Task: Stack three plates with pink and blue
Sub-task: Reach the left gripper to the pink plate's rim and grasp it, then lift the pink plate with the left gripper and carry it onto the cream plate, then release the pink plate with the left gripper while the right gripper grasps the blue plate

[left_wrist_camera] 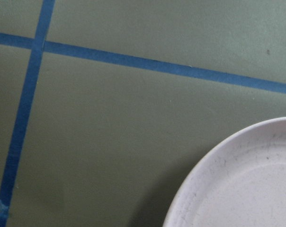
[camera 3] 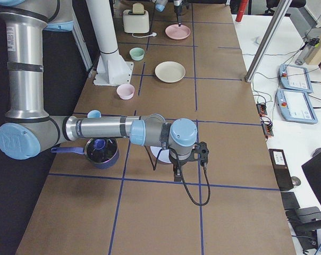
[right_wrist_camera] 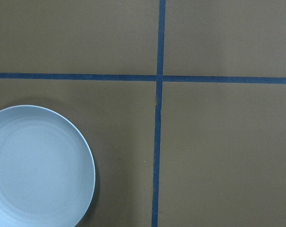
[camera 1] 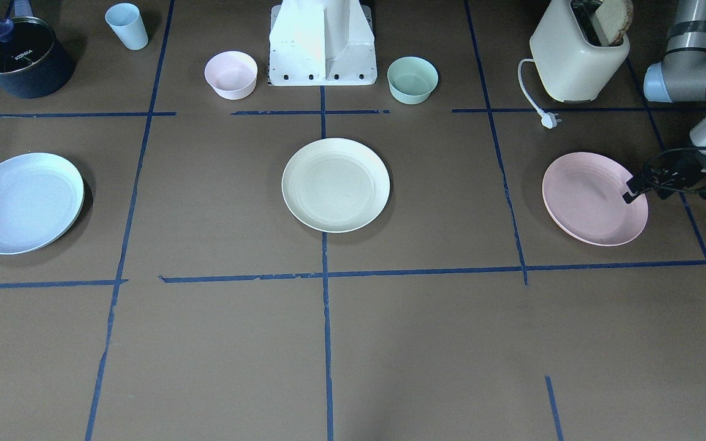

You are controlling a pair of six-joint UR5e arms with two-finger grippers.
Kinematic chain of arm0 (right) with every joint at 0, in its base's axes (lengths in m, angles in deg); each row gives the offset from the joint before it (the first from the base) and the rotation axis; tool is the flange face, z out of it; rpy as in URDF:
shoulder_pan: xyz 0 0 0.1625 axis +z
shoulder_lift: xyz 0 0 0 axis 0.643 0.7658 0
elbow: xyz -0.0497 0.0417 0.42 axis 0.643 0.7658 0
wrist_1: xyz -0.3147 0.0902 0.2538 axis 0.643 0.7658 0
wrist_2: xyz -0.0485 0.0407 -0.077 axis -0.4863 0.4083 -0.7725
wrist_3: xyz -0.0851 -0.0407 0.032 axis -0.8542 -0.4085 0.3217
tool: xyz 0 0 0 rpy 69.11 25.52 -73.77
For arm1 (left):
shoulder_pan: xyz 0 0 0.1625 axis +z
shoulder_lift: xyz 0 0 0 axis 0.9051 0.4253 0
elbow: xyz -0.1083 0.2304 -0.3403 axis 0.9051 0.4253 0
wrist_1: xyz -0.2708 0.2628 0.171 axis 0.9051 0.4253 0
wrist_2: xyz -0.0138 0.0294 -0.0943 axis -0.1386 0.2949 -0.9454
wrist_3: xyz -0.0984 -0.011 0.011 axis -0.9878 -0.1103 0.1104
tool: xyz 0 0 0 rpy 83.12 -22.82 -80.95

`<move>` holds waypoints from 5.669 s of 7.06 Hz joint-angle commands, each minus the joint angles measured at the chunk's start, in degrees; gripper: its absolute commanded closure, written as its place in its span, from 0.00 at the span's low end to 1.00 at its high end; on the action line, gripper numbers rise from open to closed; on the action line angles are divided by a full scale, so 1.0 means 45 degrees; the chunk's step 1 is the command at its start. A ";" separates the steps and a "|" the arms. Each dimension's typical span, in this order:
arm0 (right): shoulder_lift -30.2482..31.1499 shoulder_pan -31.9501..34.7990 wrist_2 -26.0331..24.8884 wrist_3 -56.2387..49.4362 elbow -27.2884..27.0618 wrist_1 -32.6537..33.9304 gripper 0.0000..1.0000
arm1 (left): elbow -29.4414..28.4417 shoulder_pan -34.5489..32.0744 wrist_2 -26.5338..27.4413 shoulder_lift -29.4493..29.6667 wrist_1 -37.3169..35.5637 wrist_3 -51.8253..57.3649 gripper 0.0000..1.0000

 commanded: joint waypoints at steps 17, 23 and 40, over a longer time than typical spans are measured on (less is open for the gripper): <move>-0.0641 -0.0372 0.0136 0.0137 -0.0294 0.0039 0.00 | 0.5403 0.0424 -0.2267 0.2801 -0.5099 -0.5316 1.00; -0.0431 -0.1852 0.0371 0.3379 -0.0450 -0.1859 0.00 | 0.5229 0.6095 0.2640 0.5525 -0.5138 -1.0275 1.00; 0.1191 -0.6641 -0.2109 0.8750 0.2284 -0.8906 0.01 | 0.5737 0.6433 0.3426 0.5801 -0.6192 -1.0533 0.00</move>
